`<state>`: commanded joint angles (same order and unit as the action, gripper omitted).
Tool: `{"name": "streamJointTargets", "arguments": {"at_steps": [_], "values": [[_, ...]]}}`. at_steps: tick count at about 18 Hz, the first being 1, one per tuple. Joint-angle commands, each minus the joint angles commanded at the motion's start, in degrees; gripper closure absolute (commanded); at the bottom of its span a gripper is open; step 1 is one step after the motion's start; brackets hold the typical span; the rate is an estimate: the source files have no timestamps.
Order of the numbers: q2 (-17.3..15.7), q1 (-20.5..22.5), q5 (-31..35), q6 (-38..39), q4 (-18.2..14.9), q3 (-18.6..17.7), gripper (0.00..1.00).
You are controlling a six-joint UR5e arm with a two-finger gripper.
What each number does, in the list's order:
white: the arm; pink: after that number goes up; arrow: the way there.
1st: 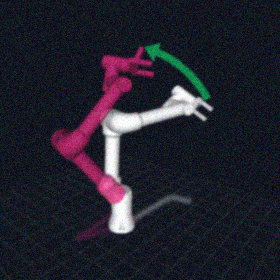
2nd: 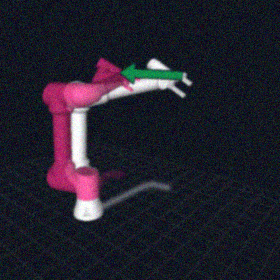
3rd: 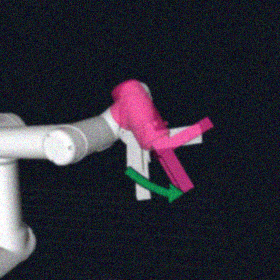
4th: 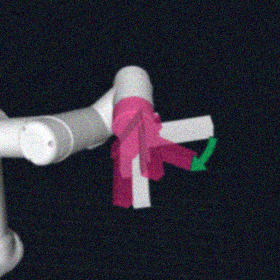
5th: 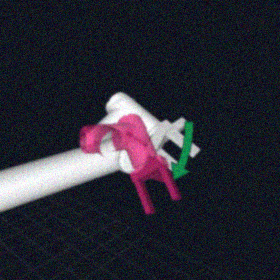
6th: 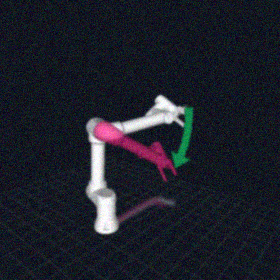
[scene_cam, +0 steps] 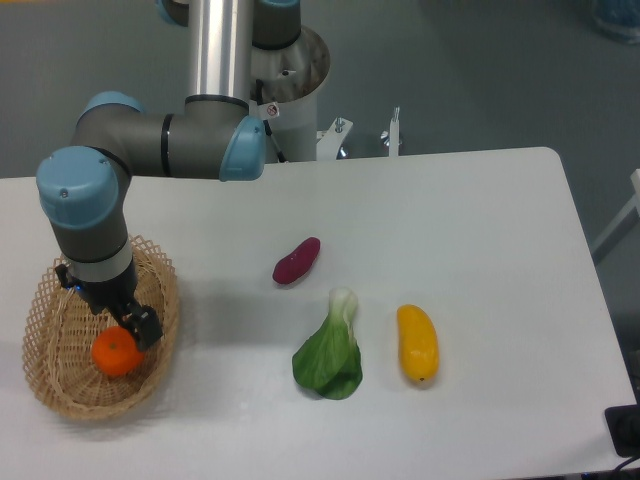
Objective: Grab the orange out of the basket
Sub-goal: 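Lower the gripper around the orange inside the wicker basket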
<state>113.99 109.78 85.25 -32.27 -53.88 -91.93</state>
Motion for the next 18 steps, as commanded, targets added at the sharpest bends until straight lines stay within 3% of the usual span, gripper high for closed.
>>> {"name": "streamJointTargets", "arguments": {"at_steps": [9,18], "values": [[4.7,-2.4,0.1,2.9,0.3,0.3,0.0],[6.9,-2.8,0.4,3.1,0.4,1.4,0.0]]}}
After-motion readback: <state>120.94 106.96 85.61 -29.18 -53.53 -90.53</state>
